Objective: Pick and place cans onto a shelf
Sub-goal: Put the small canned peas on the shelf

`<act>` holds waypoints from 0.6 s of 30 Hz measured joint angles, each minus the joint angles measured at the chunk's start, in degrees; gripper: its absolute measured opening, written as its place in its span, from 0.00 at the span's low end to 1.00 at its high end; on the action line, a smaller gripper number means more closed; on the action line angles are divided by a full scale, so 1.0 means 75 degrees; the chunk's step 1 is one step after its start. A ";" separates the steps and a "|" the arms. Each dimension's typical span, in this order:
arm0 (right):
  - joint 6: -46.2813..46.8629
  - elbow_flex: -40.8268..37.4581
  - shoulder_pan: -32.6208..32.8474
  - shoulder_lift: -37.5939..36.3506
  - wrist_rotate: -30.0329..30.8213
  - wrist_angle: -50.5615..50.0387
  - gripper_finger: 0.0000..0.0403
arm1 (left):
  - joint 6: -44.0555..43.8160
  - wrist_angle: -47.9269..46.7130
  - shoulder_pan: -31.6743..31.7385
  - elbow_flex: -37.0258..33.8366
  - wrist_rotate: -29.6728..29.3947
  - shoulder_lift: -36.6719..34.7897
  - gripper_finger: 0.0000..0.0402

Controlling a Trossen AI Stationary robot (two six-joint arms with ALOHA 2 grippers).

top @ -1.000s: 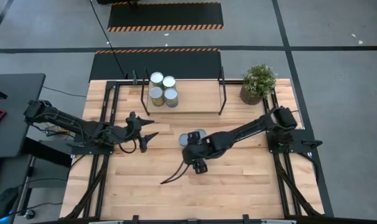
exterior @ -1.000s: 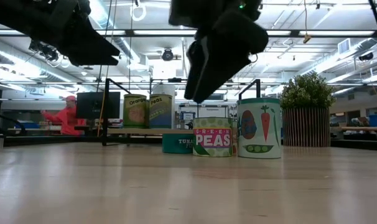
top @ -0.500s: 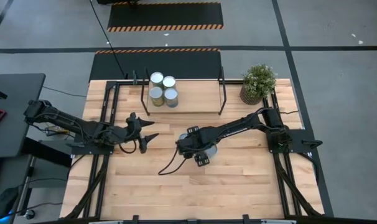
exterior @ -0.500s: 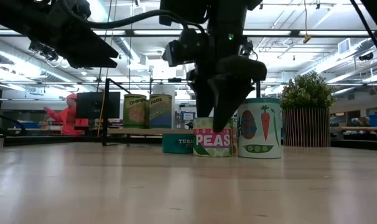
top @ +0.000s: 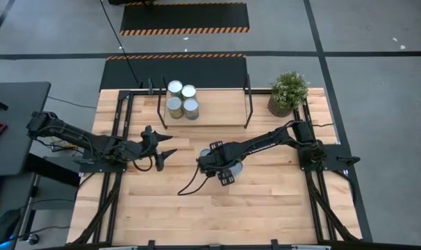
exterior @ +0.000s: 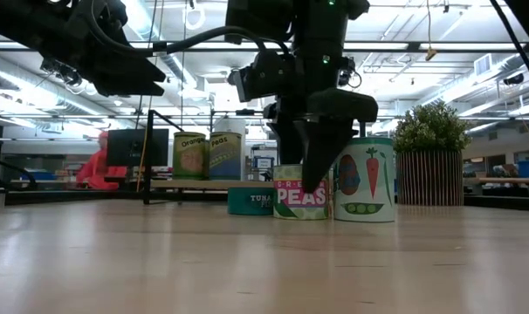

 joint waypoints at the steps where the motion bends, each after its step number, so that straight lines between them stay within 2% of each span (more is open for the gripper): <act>1: 0.0002 -0.0003 0.0000 0.0000 0.0002 0.0022 0.74 | 0.0000 -0.0004 0.0000 0.0000 0.0000 0.0000 0.71; 10: 0.0026 0.0100 0.0105 -0.0023 -0.0050 -0.0021 0.75 | -0.0003 -0.0008 0.0000 0.0000 0.0000 0.0000 0.71; 18: -0.0416 0.1193 0.0078 -0.0160 0.0182 -0.0434 0.74 | -0.0134 -0.0051 0.0000 0.0000 0.0003 0.0000 0.71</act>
